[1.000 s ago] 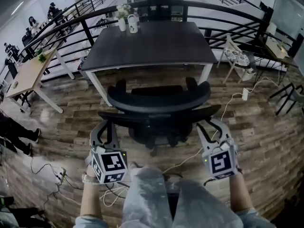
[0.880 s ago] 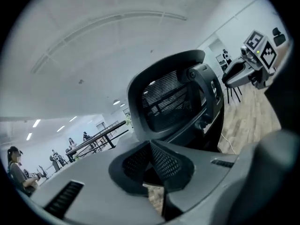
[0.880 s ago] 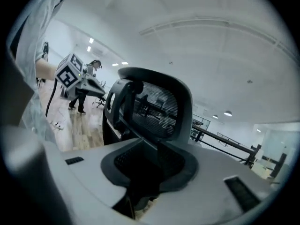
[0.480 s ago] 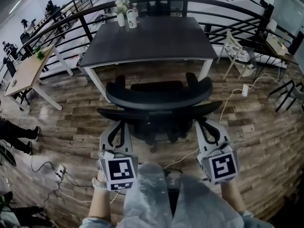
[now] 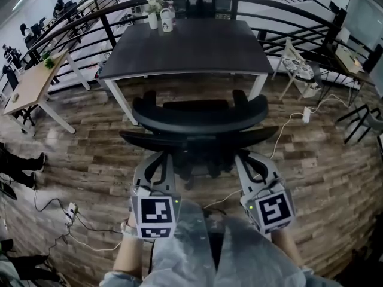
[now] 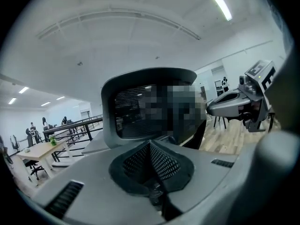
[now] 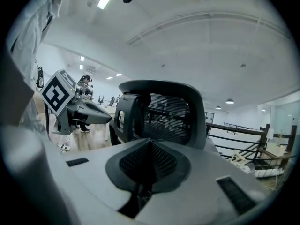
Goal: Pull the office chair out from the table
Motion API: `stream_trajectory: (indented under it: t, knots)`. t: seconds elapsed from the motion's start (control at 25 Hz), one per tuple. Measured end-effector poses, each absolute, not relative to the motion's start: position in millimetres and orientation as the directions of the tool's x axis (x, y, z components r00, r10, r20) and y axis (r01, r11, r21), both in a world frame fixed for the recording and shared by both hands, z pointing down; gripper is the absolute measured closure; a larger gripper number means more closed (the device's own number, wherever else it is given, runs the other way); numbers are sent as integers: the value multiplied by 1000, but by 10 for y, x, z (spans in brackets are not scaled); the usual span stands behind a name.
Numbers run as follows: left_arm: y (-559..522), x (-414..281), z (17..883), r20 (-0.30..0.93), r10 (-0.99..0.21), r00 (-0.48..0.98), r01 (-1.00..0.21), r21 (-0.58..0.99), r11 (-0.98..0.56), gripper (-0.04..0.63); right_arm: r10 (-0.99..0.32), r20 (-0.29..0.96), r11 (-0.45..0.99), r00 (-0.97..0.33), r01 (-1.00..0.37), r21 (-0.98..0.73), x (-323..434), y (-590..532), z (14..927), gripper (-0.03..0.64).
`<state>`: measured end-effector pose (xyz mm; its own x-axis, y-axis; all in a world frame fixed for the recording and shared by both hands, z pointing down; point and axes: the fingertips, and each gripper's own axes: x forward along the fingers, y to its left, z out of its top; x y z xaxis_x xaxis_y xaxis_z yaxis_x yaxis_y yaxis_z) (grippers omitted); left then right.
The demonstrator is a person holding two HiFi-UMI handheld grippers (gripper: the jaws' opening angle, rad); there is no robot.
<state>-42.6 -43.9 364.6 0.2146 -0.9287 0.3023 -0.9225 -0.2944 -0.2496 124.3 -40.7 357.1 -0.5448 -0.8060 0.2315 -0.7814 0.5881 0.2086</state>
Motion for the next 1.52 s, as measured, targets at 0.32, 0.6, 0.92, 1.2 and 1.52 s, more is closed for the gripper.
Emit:
stream_trajectory:
  t: [0.32, 0.6, 0.92, 1.2, 1.52]
  knots:
    - [-414, -374, 3687, 319, -920, 229, -916, -248, -314, 586, -778, 270, 620, -567, -763, 184, 1193, -396, 3634, 614]
    - [-405, -366, 3652, 313, -921, 231, -921, -235, -311, 586, -765, 299, 634, -570, -748, 195, 1179, -381, 3696, 614]
    - [-423, -340, 3639, 308, -921, 238, -918, -238, -317, 586, -769, 298, 629, -566, -753, 194, 1185, -397, 3708, 614]
    - [-397, -274, 3596, 308, -916, 259, -917, -219, -333, 586, -769, 306, 627, -561, -756, 189, 1183, -376, 3722, 614]
    - [-423, -273, 3597, 292, -919, 265, -910, -240, -339, 586, -763, 308, 635, -568, -745, 201, 1147, -384, 3725, 614]
